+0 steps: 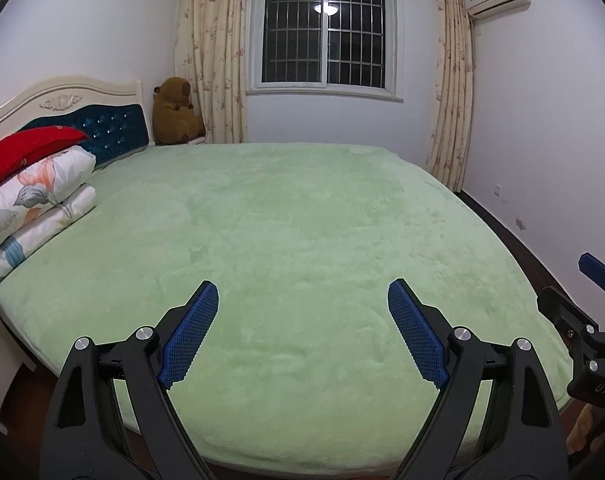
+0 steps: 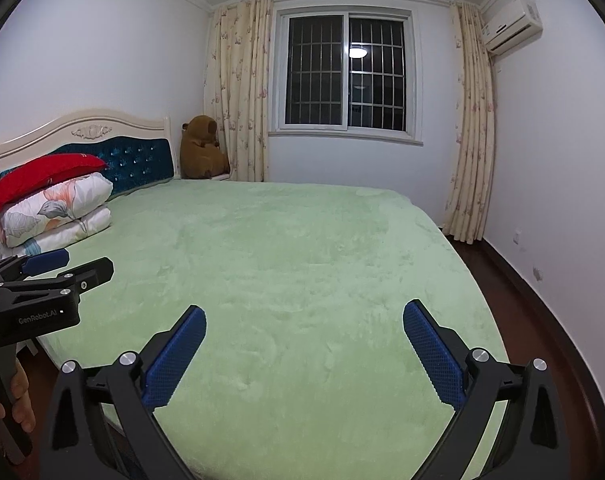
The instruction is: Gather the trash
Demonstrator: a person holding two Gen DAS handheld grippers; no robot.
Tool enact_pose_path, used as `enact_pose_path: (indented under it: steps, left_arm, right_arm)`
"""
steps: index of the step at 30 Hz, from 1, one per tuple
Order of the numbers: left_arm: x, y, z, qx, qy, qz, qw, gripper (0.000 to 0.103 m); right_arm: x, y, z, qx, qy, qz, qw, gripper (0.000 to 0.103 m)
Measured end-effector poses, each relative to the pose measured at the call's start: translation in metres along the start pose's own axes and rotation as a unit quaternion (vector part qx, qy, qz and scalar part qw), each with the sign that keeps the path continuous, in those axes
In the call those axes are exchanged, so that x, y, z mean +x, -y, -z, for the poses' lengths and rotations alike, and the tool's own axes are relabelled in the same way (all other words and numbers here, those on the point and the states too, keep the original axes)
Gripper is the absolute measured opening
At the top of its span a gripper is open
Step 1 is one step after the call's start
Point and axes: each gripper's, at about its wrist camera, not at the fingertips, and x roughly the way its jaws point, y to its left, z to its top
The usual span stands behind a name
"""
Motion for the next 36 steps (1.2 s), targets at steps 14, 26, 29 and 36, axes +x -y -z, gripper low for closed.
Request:
enact_pose_path:
  steps: [14, 26, 29, 36]
  left_arm:
    - [-0.008, 0.005, -0.008, 0.001, 0.017, -0.01, 0.9998, 0.085]
    - [-0.009, 0.008, -0.013, 0.0, 0.022, -0.019, 0.9996, 0.085]
    - [-0.01, 0.01, -0.013, 0.003, 0.024, -0.022, 0.9995, 0.085]
    - [-0.01, 0.009, -0.013, 0.0, 0.025, -0.021, 0.9995, 0.085]
  right_arm:
    - [-0.008, 0.003, -0.009, 0.006, 0.013, 0.004, 1.0, 0.097]
    - [-0.008, 0.004, -0.009, 0.007, 0.011, 0.004, 1.0, 0.097]
    - [-0.007, 0.005, -0.01, 0.006, 0.01, 0.004, 1.0, 0.097]
    - [-0.004, 0.005, -0.008, 0.008, 0.006, 0.006, 1.0, 0.097]
